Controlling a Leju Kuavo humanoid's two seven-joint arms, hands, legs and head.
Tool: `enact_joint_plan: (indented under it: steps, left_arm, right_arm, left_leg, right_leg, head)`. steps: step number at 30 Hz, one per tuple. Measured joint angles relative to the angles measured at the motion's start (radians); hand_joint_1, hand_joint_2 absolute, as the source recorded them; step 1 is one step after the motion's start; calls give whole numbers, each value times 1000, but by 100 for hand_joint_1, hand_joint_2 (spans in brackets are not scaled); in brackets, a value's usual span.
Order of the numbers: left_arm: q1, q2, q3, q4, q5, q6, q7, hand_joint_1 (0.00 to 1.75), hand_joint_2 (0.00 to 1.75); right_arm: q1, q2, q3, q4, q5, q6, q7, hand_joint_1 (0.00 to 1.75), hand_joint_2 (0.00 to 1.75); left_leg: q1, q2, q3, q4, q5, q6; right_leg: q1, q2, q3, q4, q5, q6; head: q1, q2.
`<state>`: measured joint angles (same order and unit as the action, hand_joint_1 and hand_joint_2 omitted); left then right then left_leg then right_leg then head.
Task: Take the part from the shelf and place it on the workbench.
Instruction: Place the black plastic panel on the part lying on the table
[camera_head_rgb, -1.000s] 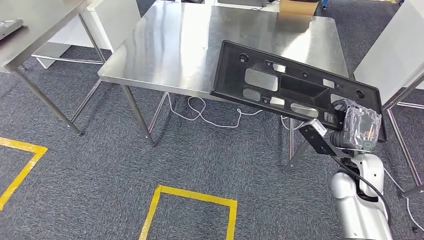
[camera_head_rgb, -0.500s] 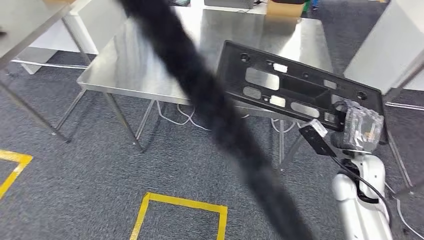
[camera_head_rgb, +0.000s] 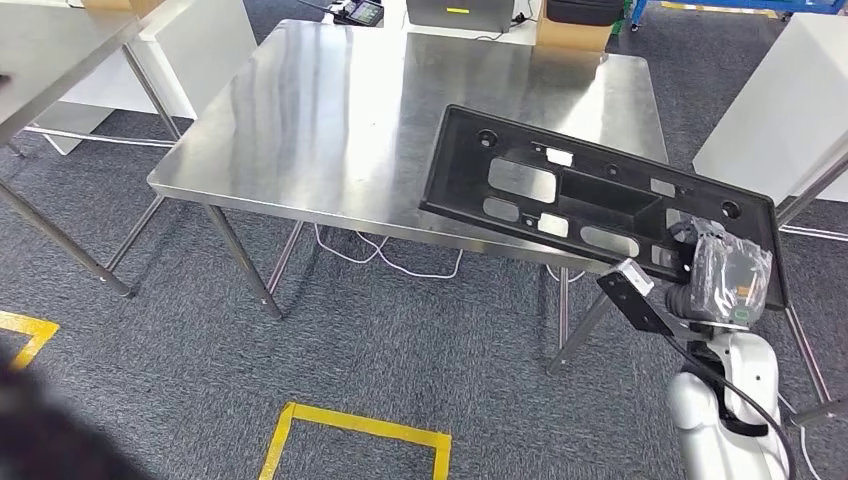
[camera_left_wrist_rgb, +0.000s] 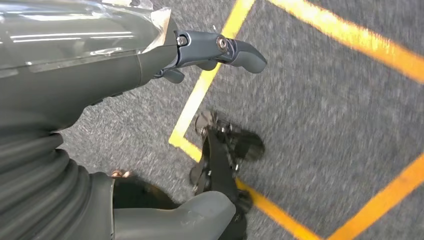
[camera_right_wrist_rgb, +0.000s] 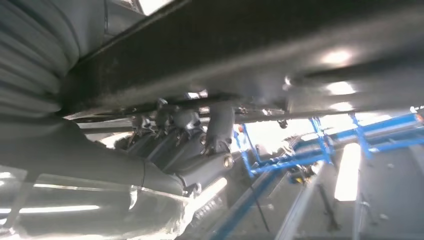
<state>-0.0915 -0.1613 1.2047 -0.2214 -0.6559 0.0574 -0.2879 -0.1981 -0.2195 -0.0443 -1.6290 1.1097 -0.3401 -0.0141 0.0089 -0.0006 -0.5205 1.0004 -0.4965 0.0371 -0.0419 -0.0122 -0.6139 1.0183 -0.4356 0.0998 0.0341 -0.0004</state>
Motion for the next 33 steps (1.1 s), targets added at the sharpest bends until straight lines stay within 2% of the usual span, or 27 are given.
enact_joint_plan:
  steps: [2, 3, 5, 8, 9, 10, 11, 13, 14, 16, 17, 19, 20, 21, 23, 24, 25, 26, 27, 28, 29, 30, 32, 33]
  left_arm:
    - [-1, 1, 0, -1, 0, 0, 0, 0, 175]
    - [-1, 1, 0, -1, 0, 0, 0, 0, 175]
    - [-3, 1, 1, -1, 1, 1, -1, 0, 175]
    - [-4, 1, 1, -1, 3, 5, -1, 0, 175]
    - [-4, 1, 2, -1, 4, 6, -1, 0, 175]
    - [-4, 1, 2, -1, 5, 6, -1, 0, 175]
    - [-4, 1, 2, -1, 5, 7, -1, 0, 175]
    - [-4, 1, 2, -1, 5, 7, -1, 0, 175]
    - [-4, 2, 2, -1, 5, 7, -1, 0, 175]
    - [-5, 4, 2, -1, 5, 7, -2, 0, 175]
    - [-4, 4, 2, -1, 5, 7, -2, 0, 175]
    - [-2, 4, 2, -1, 5, 6, -4, 0, 175]
    - [-3, 4, 2, -1, 4, 6, -5, 0, 175]
    - [-4, 4, 2, -1, 3, 6, -6, 0, 175]
    - [-6, 5, 2, -1, 0, 6, -6, 0, 175]
    - [-5, 5, 2, -1, 0, 5, -6, 0, 175]
    - [-5, 5, 2, -1, -1, 5, -6, 0, 175]
    - [-4, 5, 2, -1, -1, 4, -6, 0, 175]
    - [-4, 5, 2, -1, -1, 4, -6, 0, 175]
    - [-4, 5, 2, -1, -1, 4, -6, 0, 175]
    - [-4, 5, 2, -1, -1, 4, -6, 0, 175]
    - [-5, 5, 2, -1, -2, 4, -6, 0, 175]
    - [-5, 6, 2, -1, -3, 3, -6, 0, 175]
    - [-5, 7, 2, -1, -3, 3, -7, 0, 175]
  right_arm:
    - [8, 5, -1, -18, 6, 3, 1, 175, 175]
    - [11, 7, -2, -26, 8, 4, 1, 175, 175]
    - [7, 10, -2, -37, 14, 7, -1, 175, 175]
    - [-2, 20, -3, -40, 18, 16, -3, 175, 175]
    - [-4, 23, -2, -40, 20, 19, -3, 175, 175]
    - [-7, 26, -2, -40, 25, 21, -3, 175, 175]
    - [-11, 28, -2, -39, 34, 22, -3, 175, 175]
    - [-23, 29, -2, -35, 56, 23, -1, 175, 175]
    - [-30, 29, -2, -33, 66, 23, 1, 175, 175]
    - [-39, 30, -2, -28, 75, 23, 4, 175, 175]
    - [-42, 30, -2, -25, 78, 22, 5, 175, 175]
    - [-46, 28, -1, -22, 85, 21, 8, 175, 175]
    - [-50, 26, -1, -20, 90, 21, 10, 175, 175]
    - [-54, 25, -2, -18, 96, 20, 13, 175, 175]
    - [-61, 24, -2, -13, 122, 19, 22, 175, 175]
    - [-61, 24, -3, -10, 144, 19, 28, 175, 175]
    - [-61, 24, -2, -8, 174, 18, 36, 175, 175]
    - [-61, 24, -2, -5, 206, 18, 44, 175, 175]
    - [-62, 24, -1, -2, 235, 19, 52, 175, 175]
    - [-63, 24, 0, 1, 259, 19, 59, 175, 175]
    - [-66, 24, 1, 6, 274, 19, 65, 175, 175]
    - [-70, 25, 1, 11, 282, 20, 69, 175, 175]
    - [-80, 26, 2, 20, 299, 20, 78, 175, 175]
    - [-83, 26, 2, 25, 309, 20, 82, 175, 175]
  left_leg:
    - [0, 2, 3, 6, -10, -12]
    - [2, 3, 2, 17, -11, -16]
    - [6, 3, -37, 90, -21, -23]
    - [8, 3, -160, 271, -84, -34]
    - [8, 3, -192, 303, -95, -35]
    - [8, 2, -209, 301, -86, -32]
    - [7, 2, -207, 262, -53, -27]
    - [0, 1, -168, 130, 42, -6]
    - [-5, -1, -149, 78, 64, 5]
    - [-15, -6, -131, 34, 67, 21]
    - [-16, -7, -124, 28, 61, 27]
    - [-14, -7, -101, 11, 75, 37]
    - [-13, -6, -89, 7, 76, 40]
    - [-13, -6, -81, 5, 75, 41]
    - [-16, -7, -75, 5, 67, 45]
    - [-18, -8, -70, 5, 61, 45]
    - [-19, -9, -65, 6, 55, 44]
    - [-21, -10, -56, 6, 49, 43]
    - [-22, -12, -47, 6, 42, 41]
    - [-23, -13, -38, 6, 34, 38]
    - [-24, -14, -31, 6, 28, 35]
    - [-25, -14, -28, 6, 23, 30]
    - [-26, -13, -26, 12, 20, 21]
    - [-26, -12, -28, 18, 19, 17]
  right_leg:
    - [6, 2, 7, 4, -5, -42]
    - [4, 5, 10, 4, -4, -53]
    - [2, 9, 22, 3, -11, -69]
    - [7, 11, 39, 2, -28, -89]
    - [10, 12, 46, 2, -34, -92]
    - [12, 14, 53, 2, -40, -94]
    - [14, 16, 62, 2, -47, -93]
    - [18, 18, 82, 1, -61, -90]
    - [20, 19, 89, -1, -68, -86]
    - [25, 21, 98, -4, -73, -72]
    - [27, 23, 103, -2, -70, -63]
    - [31, 22, 106, 23, -74, -50]
    - [30, 22, 92, 52, -86, -49]
    - [29, 21, 65, 99, -105, -51]
    - [29, 21, -9, 212, -148, -56]
    - [28, 21, -41, 249, -162, -54]
    - [29, 21, -59, 254, -160, -49]
    - [29, 20, -61, 226, -141, -43]
    - [29, 20, -43, 162, -102, -35]
    - [30, 18, -21, 94, -59, -33]
    - [32, 15, -4, 37, -30, -36]
    - [35, 12, 10, 1, -11, -45]
    - [40, 10, 17, -15, -7, -73]
    - [37, 11, 25, -18, -3, -83]
  head:
    - [-1, 0]
    - [-5, 0]
    - [-9, 0]
    - [-12, 0]
    - [-12, 0]
    - [-13, 0]
    - [-13, 0]
    - [-14, 0]
    - [-14, 0]
    - [-13, 0]
    - [-14, 0]
    - [-15, 0]
    - [-14, 0]
    - [-13, 0]
    - [-10, 0]
    - [-10, 0]
    - [-10, 0]
    - [-10, 0]
    - [-10, 0]
    - [-10, 0]
    - [-11, 0]
    - [-12, 0]
    - [-14, 0]
    - [-15, 0]
